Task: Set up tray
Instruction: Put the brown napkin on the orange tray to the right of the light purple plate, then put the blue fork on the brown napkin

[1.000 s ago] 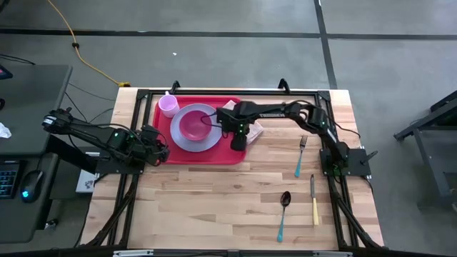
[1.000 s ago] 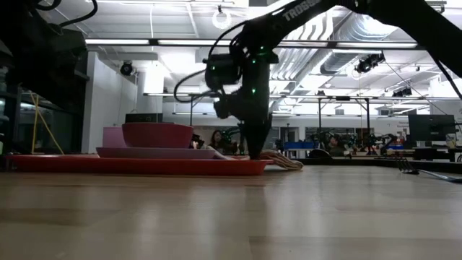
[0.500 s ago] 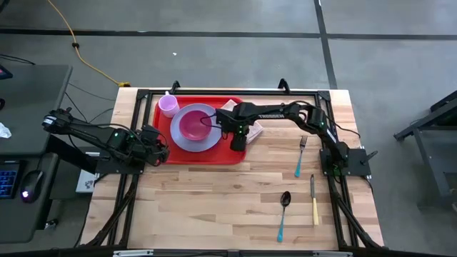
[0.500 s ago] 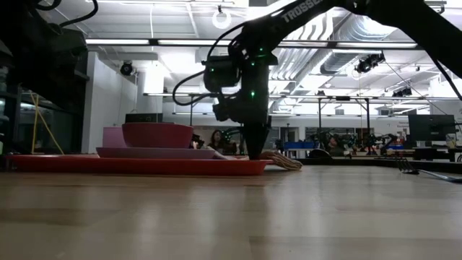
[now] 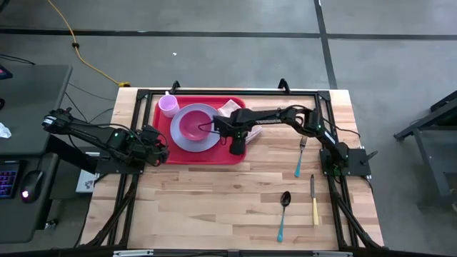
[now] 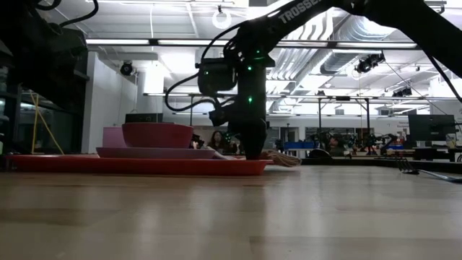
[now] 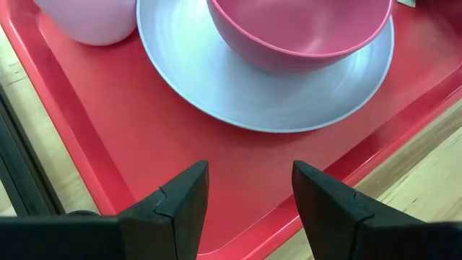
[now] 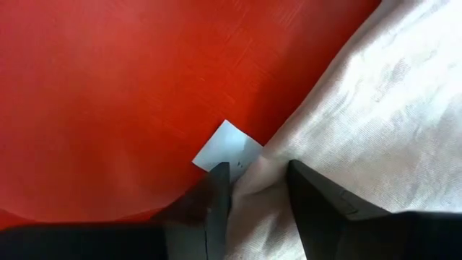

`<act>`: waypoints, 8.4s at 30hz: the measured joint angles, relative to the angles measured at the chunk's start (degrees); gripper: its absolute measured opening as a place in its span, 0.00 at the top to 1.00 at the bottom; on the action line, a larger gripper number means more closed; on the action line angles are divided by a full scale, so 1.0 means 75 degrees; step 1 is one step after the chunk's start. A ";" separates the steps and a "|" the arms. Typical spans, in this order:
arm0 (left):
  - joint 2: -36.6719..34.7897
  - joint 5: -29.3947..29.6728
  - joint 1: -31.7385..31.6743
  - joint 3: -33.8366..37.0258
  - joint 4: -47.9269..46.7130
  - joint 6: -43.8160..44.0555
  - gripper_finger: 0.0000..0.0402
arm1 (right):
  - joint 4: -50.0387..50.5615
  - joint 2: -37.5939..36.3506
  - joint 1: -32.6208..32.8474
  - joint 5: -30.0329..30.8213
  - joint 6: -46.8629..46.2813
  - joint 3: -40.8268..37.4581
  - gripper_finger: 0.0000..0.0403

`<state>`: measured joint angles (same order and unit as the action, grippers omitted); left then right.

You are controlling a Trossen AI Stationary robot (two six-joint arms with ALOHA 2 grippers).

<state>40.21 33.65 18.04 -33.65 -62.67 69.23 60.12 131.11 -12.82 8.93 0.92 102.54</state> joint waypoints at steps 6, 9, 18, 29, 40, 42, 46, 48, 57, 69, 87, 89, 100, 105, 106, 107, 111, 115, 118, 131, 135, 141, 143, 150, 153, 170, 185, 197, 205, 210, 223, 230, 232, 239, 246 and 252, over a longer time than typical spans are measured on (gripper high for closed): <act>0.0002 0.0049 -0.0002 -0.0003 0.0000 -0.0012 0.43 | -0.0030 0.0012 0.0030 0.0069 -0.0113 -0.0009 0.82; 0.0000 0.0052 -0.0001 -0.0003 0.0000 -0.0015 0.43 | -0.0109 0.0012 0.0022 -0.0021 -0.0282 -0.0012 0.91; 0.0000 0.0055 0.0000 -0.0003 0.0000 -0.0026 0.43 | -0.0134 0.0020 -0.0028 -0.0344 -0.0935 -0.0017 0.98; 0.0000 0.0058 -0.0001 -0.0003 0.0000 -0.0026 0.43 | -0.0102 0.0017 -0.0119 -0.1139 -0.2053 -0.0023 1.00; 0.0000 0.0061 -0.0001 -0.0003 0.0002 -0.0139 0.43 | -0.0082 0.0035 -0.0256 -0.1868 -0.2907 0.0216 1.00; 0.0000 0.0061 0.0000 -0.0003 0.0000 -0.0142 0.43 | -0.0056 0.0052 -0.0336 -0.2001 -0.3004 0.0354 1.00; 0.0000 0.0061 0.0000 -0.0003 0.0000 -0.0143 0.43 | -0.0249 0.0077 -0.0496 -0.2203 -0.3103 0.0546 1.00; 0.0000 0.0061 -0.0003 -0.0003 0.0001 -0.0200 0.43 | -0.0367 0.0079 -0.0559 -0.2270 -0.3161 0.0551 1.00; 0.0000 0.0061 0.0000 -0.0003 0.0000 -0.0207 0.43 | -0.0900 0.0078 -0.0707 -0.2551 -0.3581 0.0562 1.00; -0.0003 0.0058 -0.0003 -0.0003 0.0003 -0.0259 0.43 | -0.1042 0.0076 -0.0702 -0.2633 -0.4653 0.0580 1.00; -0.0003 0.0053 -0.0001 -0.0003 0.0049 -0.0561 0.43 | -0.1387 0.0050 -0.0419 -0.2758 -0.6203 0.0589 1.00; -0.0003 0.0033 -0.0001 -0.0003 0.0061 -0.0647 0.43 | -0.1396 0.0050 -0.0419 -0.2637 -0.6405 0.0592 1.00; -0.0003 0.0015 0.0000 -0.0003 0.0074 -0.0793 0.43 | -0.1630 0.0046 -0.0386 -0.2445 -0.7463 0.0592 1.00; -0.0003 -0.0021 0.0000 -0.0003 0.0087 -0.0996 0.43 | -0.1724 0.0042 -0.0293 -0.2513 -0.7750 0.0592 1.00; -0.0003 -0.0021 -0.0001 -0.0003 0.0086 -0.1002 0.43 | -0.1755 0.0041 -0.0282 -0.2543 -0.7798 0.0592 1.00; -0.0003 -0.0021 -0.0002 -0.0003 0.0087 -0.1003 0.43 | -0.1765 0.0041 -0.0281 -0.2579 -0.7883 0.0592 1.00; -0.0003 -0.0025 0.0000 -0.0003 0.0087 -0.1003 0.43 | -0.1841 0.0038 -0.0282 -0.2672 -0.8088 0.0592 1.00; -0.0003 -0.0030 -0.0003 -0.0003 0.0087 -0.1003 0.43 | -0.2004 0.0038 -0.0282 -0.2707 -0.8164 0.0592 0.97; -0.0003 -0.0033 -0.0002 -0.0003 0.0087 -0.1003 0.43 | -0.2138 0.0038 -0.0282 -0.2827 -0.8190 0.0592 0.94; -0.0003 -0.0234 -0.0003 -0.0003 0.0143 -0.1201 0.43 | -0.2046 0.0038 -0.0285 -0.3045 -0.7861 0.0592 0.81; -0.0003 -0.0234 -0.0003 -0.0003 0.0146 -0.1201 0.43 | -0.1982 0.0038 -0.0295 -0.3070 -0.7695 0.0592 0.79; -0.0003 -0.0234 -0.0003 -0.0003 0.0146 -0.1199 0.43 | -0.1975 0.0038 -0.0305 -0.3455 -0.7439 0.0592 0.77; -0.0003 -0.0234 -0.0003 -0.0003 0.0149 -0.1198 0.43 | -0.1964 0.0038 -0.0302 -0.3468 -0.7398 0.0592 0.77; -0.0003 -0.0234 -0.0003 -0.0003 0.0171 -0.1198 0.43 | -0.1762 -0.0171 -0.0394 -0.3539 -0.7136 0.0592 0.78; -0.0003 -0.0236 0.0000 -0.0003 0.0211 -0.1198 0.43 | -0.1493 -0.0302 -0.0451 -0.3728 -0.7035 0.0595 0.78; -0.0003 -0.0376 0.0000 -0.0003 0.0357 -0.1193 0.43 | 0.2473 -0.1483 -0.0535 -0.2437 -0.5365 0.0597 0.78; -0.0003 -0.0455 0.0000 -0.0003 0.0411 -0.0807 0.43 | 0.3989 -0.2813 -0.0076 -0.1379 -0.5892 0.0597 0.76; 0.0000 -0.0441 -0.0002 -0.0003 0.0408 -0.0775 0.43 | 0.3991 -0.3693 0.1007 -0.0861 -0.6399 0.0597 0.76; 0.0000 -0.0411 -0.0003 -0.0003 0.0399 -0.0778 0.43 | 0.3984 -0.4080 0.1523 -0.0234 -0.6632 0.0592 0.76; 0.0000 -0.0409 -0.0003 -0.0003 0.0402 -0.0778 0.43 | 0.3983 -0.4520 0.1568 0.0213 -0.6802 0.0592 0.76; 0.0000 -0.0409 -0.0002 -0.0003 0.0408 -0.0779 0.43 | 0.3987 -0.5951 0.1500 0.1713 -0.6865 0.0592 0.76; 0.0000 -0.0409 0.0000 -0.0003 0.0431 -0.0778 0.43 | 0.3993 -0.6628 0.1345 0.2097 -0.6621 0.0592 0.76; 0.0000 -0.0409 0.0000 -0.0003 0.0447 -0.0779 0.43 | 0.3992 -0.6751 0.1344 0.2166 -0.6451 0.0592 0.76; 0.0000 -0.0402 -0.0003 -0.0003 0.0701 -0.0781 0.43 | 0.3989 -0.7033 0.1343 0.2305 -0.5966 0.0592 0.76; 0.0000 -0.0388 0.0000 -0.0003 0.0825 -0.0781 0.43 | 0.3973 -0.7185 0.1304 0.1531 -0.5514 -0.0126 0.76; 0.0000 -0.0390 -0.0001 -0.0003 0.0882 -0.0780 0.43 | 0.3999 -0.7943 0.1204 0.0726 -0.6224 -0.2291 0.76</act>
<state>40.21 30.73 18.04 -33.67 -56.06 63.38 90.11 71.54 -3.79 14.37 -45.76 85.36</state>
